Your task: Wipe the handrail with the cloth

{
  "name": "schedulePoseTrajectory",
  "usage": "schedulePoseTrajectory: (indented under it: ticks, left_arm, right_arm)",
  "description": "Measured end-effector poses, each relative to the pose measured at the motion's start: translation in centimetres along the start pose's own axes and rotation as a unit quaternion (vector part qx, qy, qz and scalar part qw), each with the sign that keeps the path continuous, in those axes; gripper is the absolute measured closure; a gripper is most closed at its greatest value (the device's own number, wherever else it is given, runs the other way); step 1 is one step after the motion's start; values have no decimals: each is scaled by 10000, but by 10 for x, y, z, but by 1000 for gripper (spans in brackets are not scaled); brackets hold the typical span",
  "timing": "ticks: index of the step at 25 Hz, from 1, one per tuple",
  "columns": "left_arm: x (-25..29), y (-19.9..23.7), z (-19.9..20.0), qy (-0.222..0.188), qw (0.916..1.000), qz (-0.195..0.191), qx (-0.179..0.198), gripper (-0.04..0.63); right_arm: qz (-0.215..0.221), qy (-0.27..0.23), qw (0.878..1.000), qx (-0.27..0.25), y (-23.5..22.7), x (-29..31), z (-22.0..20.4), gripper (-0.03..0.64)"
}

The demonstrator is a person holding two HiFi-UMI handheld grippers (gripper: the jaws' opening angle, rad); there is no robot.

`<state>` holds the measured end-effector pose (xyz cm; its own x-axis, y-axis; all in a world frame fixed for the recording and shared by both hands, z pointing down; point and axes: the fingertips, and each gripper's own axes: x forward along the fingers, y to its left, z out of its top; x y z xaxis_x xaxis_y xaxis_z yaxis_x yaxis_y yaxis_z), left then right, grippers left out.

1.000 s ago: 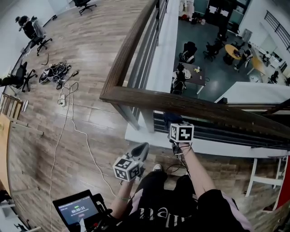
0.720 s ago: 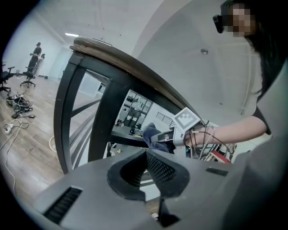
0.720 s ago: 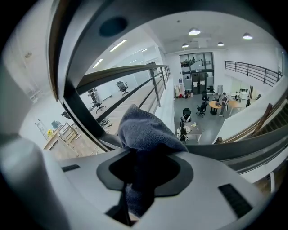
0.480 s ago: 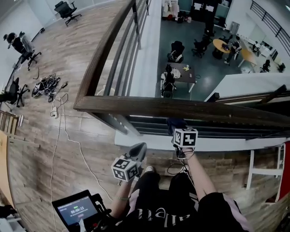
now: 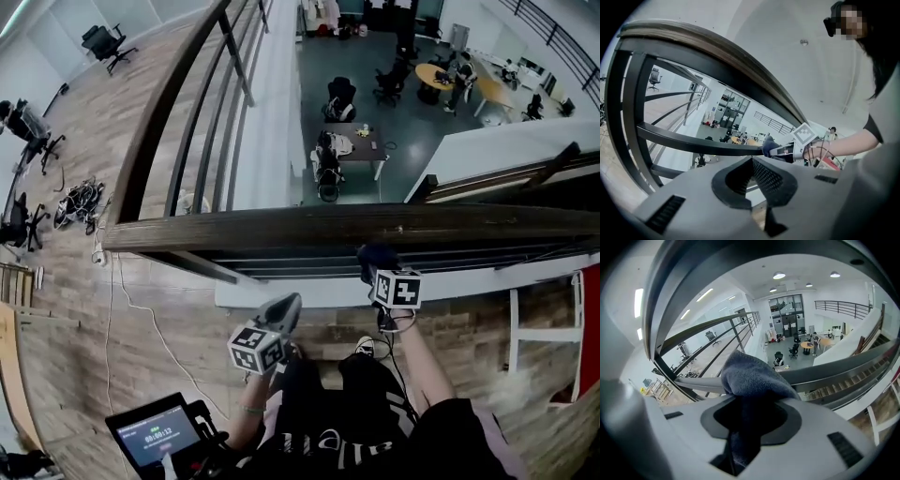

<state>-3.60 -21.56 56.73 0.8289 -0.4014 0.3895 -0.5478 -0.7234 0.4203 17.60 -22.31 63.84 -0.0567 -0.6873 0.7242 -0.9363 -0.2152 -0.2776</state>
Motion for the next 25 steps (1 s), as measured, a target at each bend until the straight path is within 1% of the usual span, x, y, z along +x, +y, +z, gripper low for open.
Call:
schedulePoseTrajectory:
  ticks: [4,6,9,16,19,22,25]
  left_arm:
    - [57,-52,-36,133,9999,-50,57,594]
    - [79,-75,-42,169,9998,-98,63,594]
    - [90,-93,-33,228,9996,-177,40,594]
    - [100,-113,-19,457,9986,-234,92,594]
    - [109,-126,-19,618,9976,-272,150,594]
    - [133,-145,-29,740,9964,-363,219,594]
    - [145,-161,-24,741,9959,-507,93,594]
  right_arm:
    - [-111,-76,9998,170,-103,-14,-15,508]
    - [-186,-84,9996,219,-145,-23,-17,508]
    - [-255,-83,9994,233,-175,-39,-4,508]
    - [-447,21,9990,56,-240,-75,16,507]
    - [-610,49,9981,55,-282,-92,23,506]
    - [-778,119,9969,57,-342,-103,21,508]
    - [-966,174,9951,94,-385,-121,26,508]
